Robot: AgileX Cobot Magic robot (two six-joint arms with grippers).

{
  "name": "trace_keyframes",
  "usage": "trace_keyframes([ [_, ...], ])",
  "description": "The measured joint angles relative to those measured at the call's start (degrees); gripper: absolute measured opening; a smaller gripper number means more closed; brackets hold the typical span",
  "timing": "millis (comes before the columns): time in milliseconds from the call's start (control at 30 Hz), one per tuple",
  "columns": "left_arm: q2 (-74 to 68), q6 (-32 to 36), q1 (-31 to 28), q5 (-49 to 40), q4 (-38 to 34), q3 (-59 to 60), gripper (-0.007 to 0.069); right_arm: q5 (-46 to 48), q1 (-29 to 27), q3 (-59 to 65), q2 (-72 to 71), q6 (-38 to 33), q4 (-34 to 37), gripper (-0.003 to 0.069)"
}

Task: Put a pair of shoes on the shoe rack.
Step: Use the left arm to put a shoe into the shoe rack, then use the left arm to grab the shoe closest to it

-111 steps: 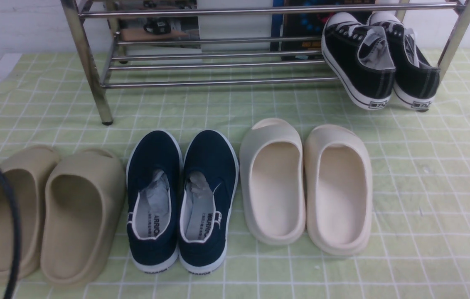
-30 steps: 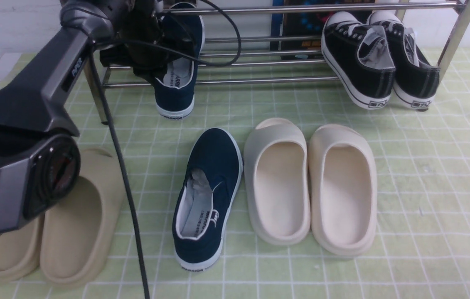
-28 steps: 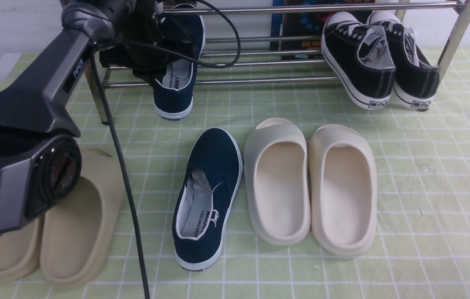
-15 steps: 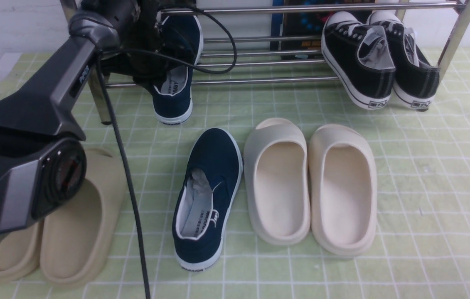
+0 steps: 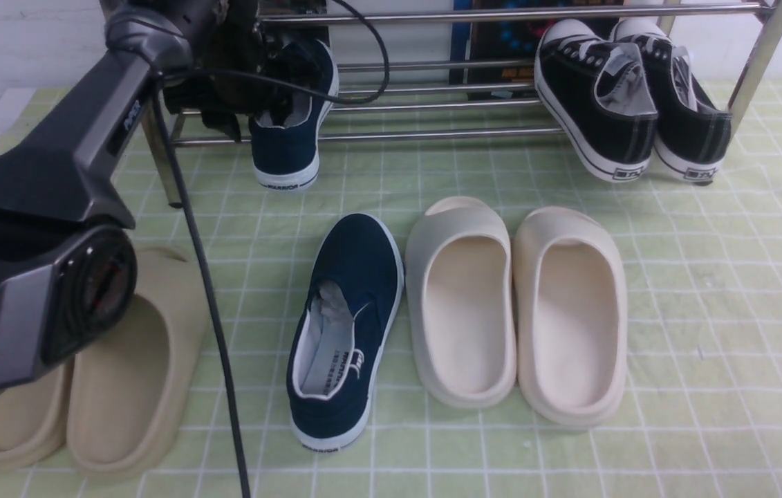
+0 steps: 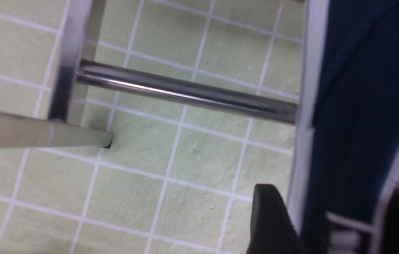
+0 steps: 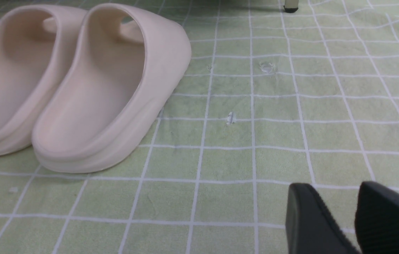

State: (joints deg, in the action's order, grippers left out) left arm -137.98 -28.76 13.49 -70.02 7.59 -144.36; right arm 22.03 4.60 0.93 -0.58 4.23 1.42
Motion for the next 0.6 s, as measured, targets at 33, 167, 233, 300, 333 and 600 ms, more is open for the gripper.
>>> trace_keyframes([
  [33, 1.6, 0.8, 0.0, -0.8, 0.0, 0.0, 0.0383, 0.0, 0.0, 0.0, 0.0, 0.0, 0.0, 0.0239],
  [167, 5.3, 3.9, 0.0, -1.6, -0.6, 0.0, 0.0383, 0.0, 0.0, 0.0, 0.0, 0.0, 0.0, 0.0239],
  [233, 9.7, 7.7, 0.0, -1.6, -2.9, 1.0, 0.0383, 0.0, 0.0, 0.0, 0.0, 0.0, 0.0, 0.0239],
  [300, 12.8, 9.4, 0.0, -1.6, -4.5, 3.4, 0.0383, 0.0, 0.0, 0.0, 0.0, 0.0, 0.0, 0.0239],
  [333, 15.1, 9.8, 0.0, -1.5, -5.6, 5.9, 0.0383, 0.0, 0.0, 0.0, 0.0, 0.0, 0.0, 0.0239],
  [600, 36.8, 13.0, 3.2, -0.2, -14.1, 47.5, 0.0384, 0.0, 0.0, 0.0, 0.0, 0.0, 0.0, 0.0239],
])
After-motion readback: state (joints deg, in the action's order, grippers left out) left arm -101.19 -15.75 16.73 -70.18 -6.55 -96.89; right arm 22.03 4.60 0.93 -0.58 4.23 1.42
